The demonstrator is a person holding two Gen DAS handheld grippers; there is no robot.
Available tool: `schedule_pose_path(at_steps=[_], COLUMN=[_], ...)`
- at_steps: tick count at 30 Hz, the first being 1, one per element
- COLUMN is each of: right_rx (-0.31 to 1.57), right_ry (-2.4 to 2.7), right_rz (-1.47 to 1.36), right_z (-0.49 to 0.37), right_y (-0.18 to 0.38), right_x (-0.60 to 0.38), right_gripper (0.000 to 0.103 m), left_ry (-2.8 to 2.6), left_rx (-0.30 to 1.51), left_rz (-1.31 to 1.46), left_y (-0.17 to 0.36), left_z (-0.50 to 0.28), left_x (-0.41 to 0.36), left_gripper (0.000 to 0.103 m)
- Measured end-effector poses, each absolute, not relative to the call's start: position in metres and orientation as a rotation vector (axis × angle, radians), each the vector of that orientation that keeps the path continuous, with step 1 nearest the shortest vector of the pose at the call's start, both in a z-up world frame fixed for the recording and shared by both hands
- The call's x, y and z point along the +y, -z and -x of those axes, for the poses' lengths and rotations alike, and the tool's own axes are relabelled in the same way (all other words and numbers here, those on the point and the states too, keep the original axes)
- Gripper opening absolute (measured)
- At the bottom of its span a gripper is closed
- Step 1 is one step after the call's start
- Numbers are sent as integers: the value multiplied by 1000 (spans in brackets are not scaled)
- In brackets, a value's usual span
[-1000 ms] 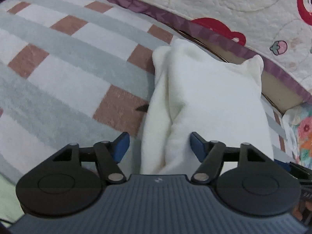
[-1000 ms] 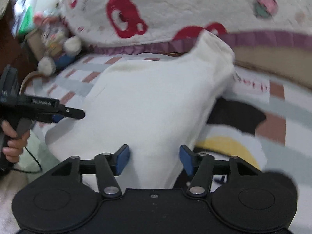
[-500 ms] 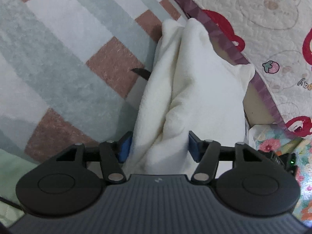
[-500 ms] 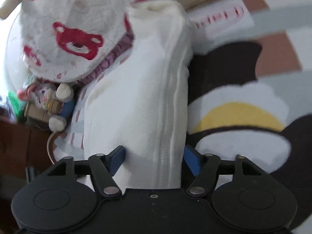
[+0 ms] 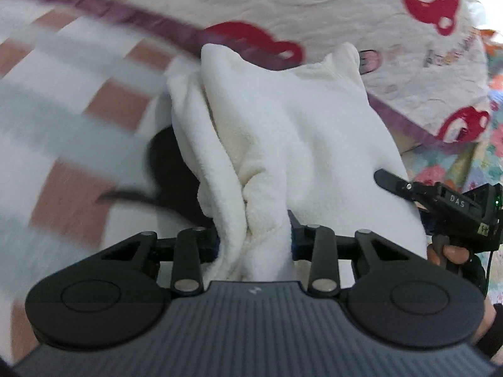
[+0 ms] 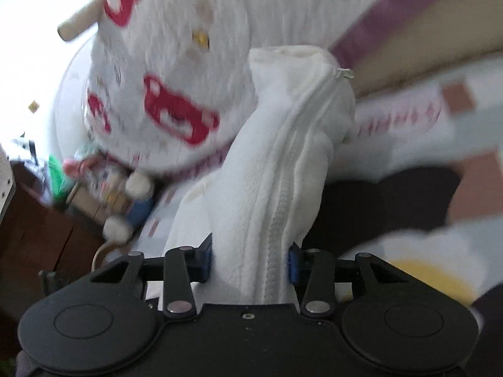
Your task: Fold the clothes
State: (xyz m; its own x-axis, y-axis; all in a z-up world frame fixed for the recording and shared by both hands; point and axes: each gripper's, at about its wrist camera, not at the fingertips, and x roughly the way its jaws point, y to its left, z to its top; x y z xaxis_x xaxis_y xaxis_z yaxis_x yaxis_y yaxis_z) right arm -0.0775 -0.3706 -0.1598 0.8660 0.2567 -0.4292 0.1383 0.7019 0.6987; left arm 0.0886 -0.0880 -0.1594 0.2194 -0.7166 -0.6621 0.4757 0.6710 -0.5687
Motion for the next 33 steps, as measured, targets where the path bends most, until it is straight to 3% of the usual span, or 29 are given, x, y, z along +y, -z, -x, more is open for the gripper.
schedule_pose_path(at_steps=[6,13,17,18,20,24,33], right_rx=[606,639,657,658,658,611,516], right_ry=[57,61,42,43,49,18,-6], right_rz=[-789,-827,-881,-899,-929,-860,-740], right_z=[86,89,85,84,80,77,80], right_y=[179,194,203,207,217,204,144], right_x=[-396,-407,-418,-420,-426,-420,-394], right_gripper=[48,50,57,63,65,50,48], left_ry=[893,919,952,963,986,1020,1037], left_rx=[1081,1153,1179,1178,1138,1035,982], left_rz=[221,414,470,484,436,308,400], left_y=[180,202,212,215,208,182,153], left_z=[-104,-118,-127,-129,-126,-112,-108], left_x=[-122,-96,-99,-102,-106,-111,-84], left_gripper=[35,39,45,42,36,33,33])
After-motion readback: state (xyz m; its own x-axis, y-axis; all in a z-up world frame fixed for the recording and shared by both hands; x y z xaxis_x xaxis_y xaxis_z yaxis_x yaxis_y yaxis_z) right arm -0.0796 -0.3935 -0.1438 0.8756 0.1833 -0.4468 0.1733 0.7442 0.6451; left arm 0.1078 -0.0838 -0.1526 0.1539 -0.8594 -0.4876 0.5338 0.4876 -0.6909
